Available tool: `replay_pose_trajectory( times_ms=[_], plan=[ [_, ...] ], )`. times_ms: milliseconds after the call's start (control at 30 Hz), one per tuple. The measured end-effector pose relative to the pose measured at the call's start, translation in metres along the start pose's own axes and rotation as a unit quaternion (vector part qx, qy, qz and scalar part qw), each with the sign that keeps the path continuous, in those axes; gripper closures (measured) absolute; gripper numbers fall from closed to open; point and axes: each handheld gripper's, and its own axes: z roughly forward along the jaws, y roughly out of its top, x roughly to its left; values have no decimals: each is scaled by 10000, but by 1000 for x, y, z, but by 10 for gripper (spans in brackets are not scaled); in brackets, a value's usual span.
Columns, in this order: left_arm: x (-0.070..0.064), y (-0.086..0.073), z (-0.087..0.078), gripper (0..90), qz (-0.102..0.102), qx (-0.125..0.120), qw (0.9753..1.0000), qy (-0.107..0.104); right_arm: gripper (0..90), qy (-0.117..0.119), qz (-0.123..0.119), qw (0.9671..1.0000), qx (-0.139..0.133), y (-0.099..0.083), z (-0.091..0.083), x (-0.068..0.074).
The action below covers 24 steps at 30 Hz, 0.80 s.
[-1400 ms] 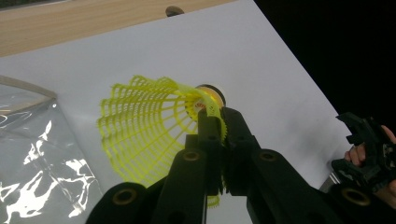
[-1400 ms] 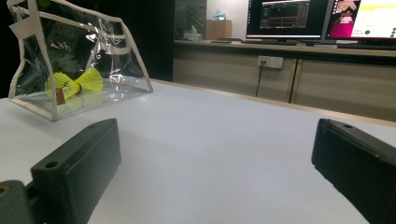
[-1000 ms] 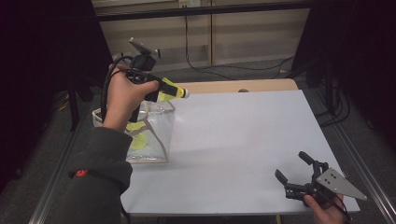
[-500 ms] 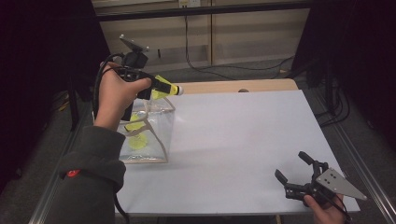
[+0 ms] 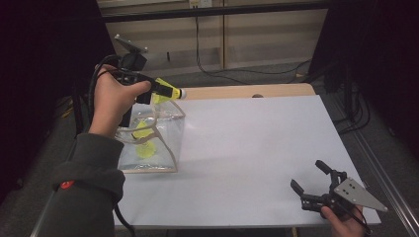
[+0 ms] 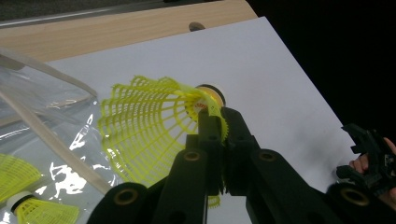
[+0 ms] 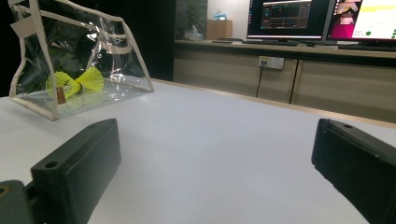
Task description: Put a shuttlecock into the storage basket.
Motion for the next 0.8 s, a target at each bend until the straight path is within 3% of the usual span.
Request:
replay_pose_trajectory(
  times_ms=[800],
  plan=[
    [22, -8, -18, 879, -121, -126, 9995, 267, 12, 5, -17, 10000, 20, 0, 0, 0]
  ],
)
